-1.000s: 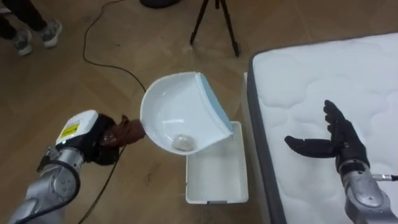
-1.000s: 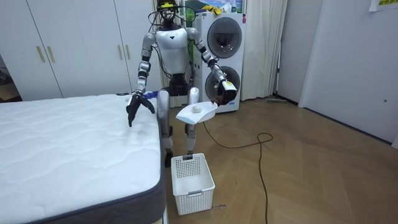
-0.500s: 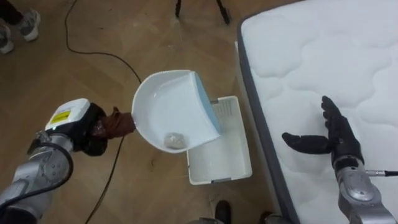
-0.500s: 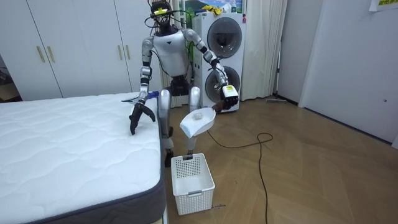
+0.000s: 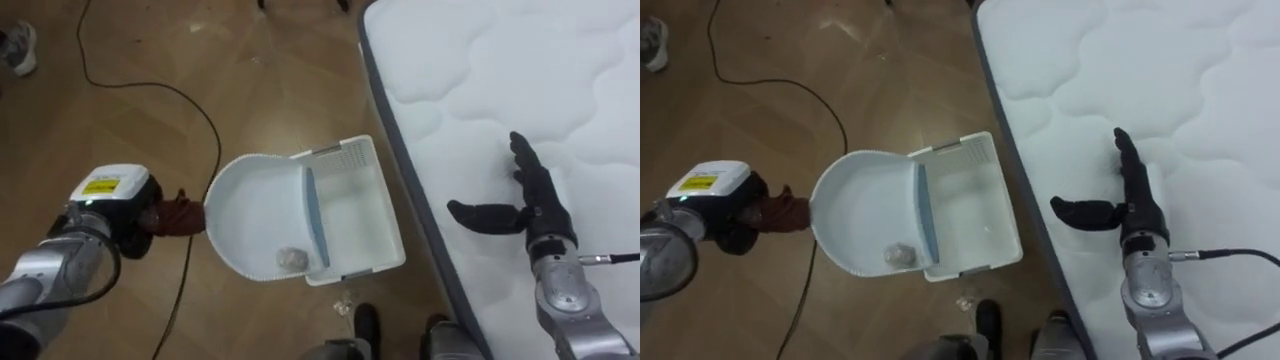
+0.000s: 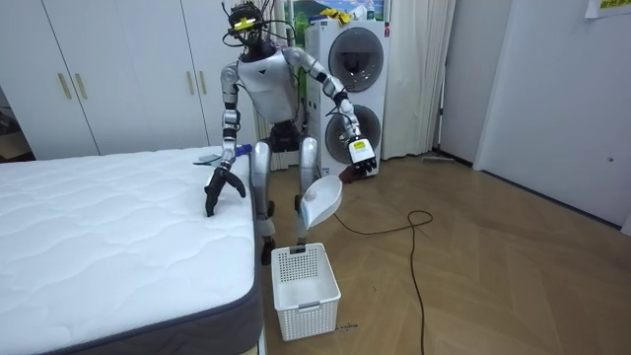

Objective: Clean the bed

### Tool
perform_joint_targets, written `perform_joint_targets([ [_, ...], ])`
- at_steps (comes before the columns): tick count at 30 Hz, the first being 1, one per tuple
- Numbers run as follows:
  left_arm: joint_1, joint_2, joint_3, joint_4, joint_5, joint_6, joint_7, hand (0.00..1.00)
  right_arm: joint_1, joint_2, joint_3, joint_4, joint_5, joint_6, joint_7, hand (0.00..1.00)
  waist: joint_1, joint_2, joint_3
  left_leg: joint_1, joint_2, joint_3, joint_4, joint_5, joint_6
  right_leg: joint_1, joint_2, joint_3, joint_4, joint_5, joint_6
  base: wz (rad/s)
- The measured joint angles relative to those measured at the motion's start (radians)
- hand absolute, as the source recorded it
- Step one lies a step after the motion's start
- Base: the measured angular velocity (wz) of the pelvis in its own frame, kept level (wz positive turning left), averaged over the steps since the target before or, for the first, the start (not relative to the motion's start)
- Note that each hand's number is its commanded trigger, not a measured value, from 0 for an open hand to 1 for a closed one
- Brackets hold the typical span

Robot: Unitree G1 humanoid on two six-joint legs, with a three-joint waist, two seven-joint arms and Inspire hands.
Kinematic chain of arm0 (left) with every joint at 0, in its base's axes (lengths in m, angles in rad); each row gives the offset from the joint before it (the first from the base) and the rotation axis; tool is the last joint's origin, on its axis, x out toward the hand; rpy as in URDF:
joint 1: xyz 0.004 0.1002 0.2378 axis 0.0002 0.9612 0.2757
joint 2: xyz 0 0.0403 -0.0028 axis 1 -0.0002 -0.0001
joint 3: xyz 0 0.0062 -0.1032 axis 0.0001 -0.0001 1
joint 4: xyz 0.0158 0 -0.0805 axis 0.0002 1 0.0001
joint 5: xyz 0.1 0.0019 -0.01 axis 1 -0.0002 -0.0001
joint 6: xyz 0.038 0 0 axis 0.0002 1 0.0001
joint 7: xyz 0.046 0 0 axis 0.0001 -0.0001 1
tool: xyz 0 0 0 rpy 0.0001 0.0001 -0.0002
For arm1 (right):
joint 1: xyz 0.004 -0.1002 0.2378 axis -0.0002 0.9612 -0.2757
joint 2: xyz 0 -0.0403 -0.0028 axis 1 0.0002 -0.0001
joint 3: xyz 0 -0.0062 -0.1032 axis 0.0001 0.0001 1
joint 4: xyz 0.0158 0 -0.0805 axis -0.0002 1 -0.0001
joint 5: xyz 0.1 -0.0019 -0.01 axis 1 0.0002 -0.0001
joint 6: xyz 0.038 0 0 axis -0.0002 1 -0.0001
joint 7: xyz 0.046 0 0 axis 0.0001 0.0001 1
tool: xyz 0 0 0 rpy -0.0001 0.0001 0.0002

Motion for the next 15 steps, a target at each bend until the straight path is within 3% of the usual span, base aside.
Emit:
perform_joint_targets([
  [4,0.000,0.000,-0.041,0.004,-0.001,0.039,-0.017,1.00,-0.018,-0.002,0.015,0.006,-0.003,0.006,-0.005,0.00,-0.018,0.024,0.0045,0.014,-0.002,0.017,-0.006,0.002,0.002,0.000,-0.005,0.011,0.014,-0.004,0.002,-0.08],
  [7,0.000,0.000,-0.058,0.005,0.000,0.040,-0.042,1.00,-0.020,-0.004,0.017,-0.007,-0.003,0.002,-0.005,0.00,-0.028,0.041,0.0037,0.016,-0.003,0.032,-0.008,0.002,0.002,-0.009,-0.007,0.027,0.027,-0.010,0.003,-0.09],
  [12,-0.002,0.004,-0.063,0.020,0.001,0.044,-0.061,1.00,-0.021,-0.011,0.015,-0.024,-0.002,0.003,-0.007,0.00,-0.046,0.051,0.0008,0.030,-0.014,0.049,-0.015,0.002,0.002,-0.011,-0.018,0.032,0.052,-0.034,0.003,0.04],
  [15,-0.002,0.024,-0.063,0.022,-0.002,0.044,-0.060,1.00,-0.011,-0.016,0.016,-0.035,-0.001,0.003,-0.011,0.00,-0.048,0.051,0.0003,0.038,-0.014,0.063,-0.023,0.004,0.005,-0.011,-0.023,0.034,0.065,-0.041,0.004,0.04],
])
